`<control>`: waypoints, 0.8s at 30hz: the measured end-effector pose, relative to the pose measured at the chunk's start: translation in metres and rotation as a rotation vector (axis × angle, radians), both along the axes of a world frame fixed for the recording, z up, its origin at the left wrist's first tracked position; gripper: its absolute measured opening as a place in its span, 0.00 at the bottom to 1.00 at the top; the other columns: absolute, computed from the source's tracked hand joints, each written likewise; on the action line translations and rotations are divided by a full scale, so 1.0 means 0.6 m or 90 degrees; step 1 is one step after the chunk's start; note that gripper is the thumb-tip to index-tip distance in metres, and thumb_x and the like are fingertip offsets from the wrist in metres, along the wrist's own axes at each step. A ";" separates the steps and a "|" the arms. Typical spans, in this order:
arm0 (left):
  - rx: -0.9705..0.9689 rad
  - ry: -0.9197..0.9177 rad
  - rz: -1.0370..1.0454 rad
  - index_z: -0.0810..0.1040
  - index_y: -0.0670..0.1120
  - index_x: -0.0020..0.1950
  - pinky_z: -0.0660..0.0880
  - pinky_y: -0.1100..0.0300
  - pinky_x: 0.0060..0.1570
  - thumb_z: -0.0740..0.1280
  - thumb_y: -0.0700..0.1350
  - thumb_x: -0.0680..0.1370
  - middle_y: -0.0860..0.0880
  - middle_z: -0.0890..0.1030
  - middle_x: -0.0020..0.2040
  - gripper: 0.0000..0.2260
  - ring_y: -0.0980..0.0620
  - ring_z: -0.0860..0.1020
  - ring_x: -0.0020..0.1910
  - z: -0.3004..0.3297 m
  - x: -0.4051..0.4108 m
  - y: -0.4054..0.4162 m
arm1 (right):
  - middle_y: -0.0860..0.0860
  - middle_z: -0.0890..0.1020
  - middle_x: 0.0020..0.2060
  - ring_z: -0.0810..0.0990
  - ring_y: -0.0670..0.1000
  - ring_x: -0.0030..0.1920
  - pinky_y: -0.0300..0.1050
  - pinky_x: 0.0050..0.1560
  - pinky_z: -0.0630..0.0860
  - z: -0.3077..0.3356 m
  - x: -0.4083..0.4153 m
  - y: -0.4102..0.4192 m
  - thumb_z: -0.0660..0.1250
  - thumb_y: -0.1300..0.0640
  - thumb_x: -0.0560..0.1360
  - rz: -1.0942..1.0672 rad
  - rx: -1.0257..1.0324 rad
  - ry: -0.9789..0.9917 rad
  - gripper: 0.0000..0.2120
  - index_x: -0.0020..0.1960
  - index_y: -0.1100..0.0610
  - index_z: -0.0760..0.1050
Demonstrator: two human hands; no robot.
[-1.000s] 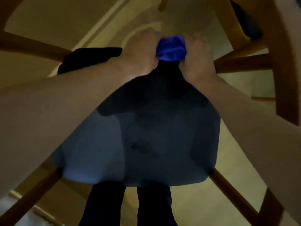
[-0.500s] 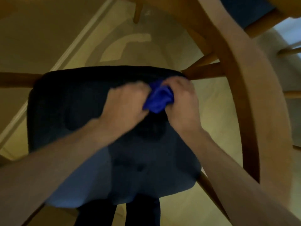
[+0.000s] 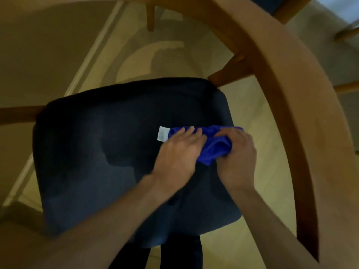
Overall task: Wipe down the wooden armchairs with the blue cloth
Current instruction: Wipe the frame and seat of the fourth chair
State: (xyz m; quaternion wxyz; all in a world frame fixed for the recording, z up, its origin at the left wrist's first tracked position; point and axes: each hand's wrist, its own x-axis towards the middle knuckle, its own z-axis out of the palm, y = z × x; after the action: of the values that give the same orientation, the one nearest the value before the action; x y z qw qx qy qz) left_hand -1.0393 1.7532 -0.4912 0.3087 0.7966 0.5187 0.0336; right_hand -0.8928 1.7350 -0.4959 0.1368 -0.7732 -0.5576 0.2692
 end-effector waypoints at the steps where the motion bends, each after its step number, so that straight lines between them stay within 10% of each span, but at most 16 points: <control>1: 0.012 0.007 0.007 0.77 0.42 0.64 0.75 0.47 0.60 0.63 0.34 0.74 0.41 0.80 0.61 0.18 0.41 0.77 0.61 0.000 0.001 0.028 | 0.47 0.79 0.51 0.74 0.47 0.54 0.26 0.54 0.63 -0.003 -0.002 0.022 0.69 0.69 0.70 -0.027 0.026 0.014 0.16 0.54 0.54 0.78; 7: 0.084 0.063 0.054 0.76 0.44 0.57 0.66 0.59 0.44 0.59 0.32 0.76 0.44 0.77 0.56 0.14 0.46 0.76 0.53 -0.017 0.062 0.210 | 0.43 0.78 0.42 0.76 0.41 0.44 0.43 0.52 0.76 -0.041 -0.006 0.165 0.64 0.72 0.70 -0.192 0.110 0.126 0.17 0.49 0.52 0.74; 15: 0.026 0.010 -0.035 0.76 0.43 0.64 0.57 0.55 0.72 0.45 0.40 0.72 0.45 0.76 0.65 0.27 0.46 0.69 0.68 -0.004 0.078 0.032 | 0.40 0.77 0.43 0.75 0.36 0.45 0.25 0.48 0.68 -0.014 0.032 0.000 0.69 0.66 0.73 -0.177 0.050 0.091 0.11 0.49 0.51 0.76; 18: -0.037 0.022 -0.105 0.70 0.44 0.71 0.47 0.59 0.75 0.54 0.37 0.78 0.46 0.70 0.72 0.22 0.48 0.62 0.75 0.006 0.075 -0.016 | 0.42 0.78 0.45 0.76 0.39 0.46 0.25 0.48 0.68 0.003 0.041 -0.054 0.71 0.67 0.72 -0.179 -0.015 0.072 0.12 0.50 0.53 0.77; 24: 0.080 0.083 -0.020 0.75 0.43 0.58 0.70 0.54 0.54 0.64 0.31 0.72 0.44 0.76 0.56 0.16 0.45 0.74 0.56 -0.002 0.070 0.123 | 0.43 0.80 0.46 0.75 0.35 0.43 0.21 0.45 0.67 -0.008 0.027 0.086 0.64 0.69 0.74 -0.238 0.030 0.172 0.15 0.54 0.53 0.77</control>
State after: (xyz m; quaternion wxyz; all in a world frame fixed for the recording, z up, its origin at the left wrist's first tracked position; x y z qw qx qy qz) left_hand -0.9974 1.8273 -0.4925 0.2245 0.8228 0.5221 0.0095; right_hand -0.8763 1.7867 -0.5008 0.2755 -0.8167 -0.3875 0.3271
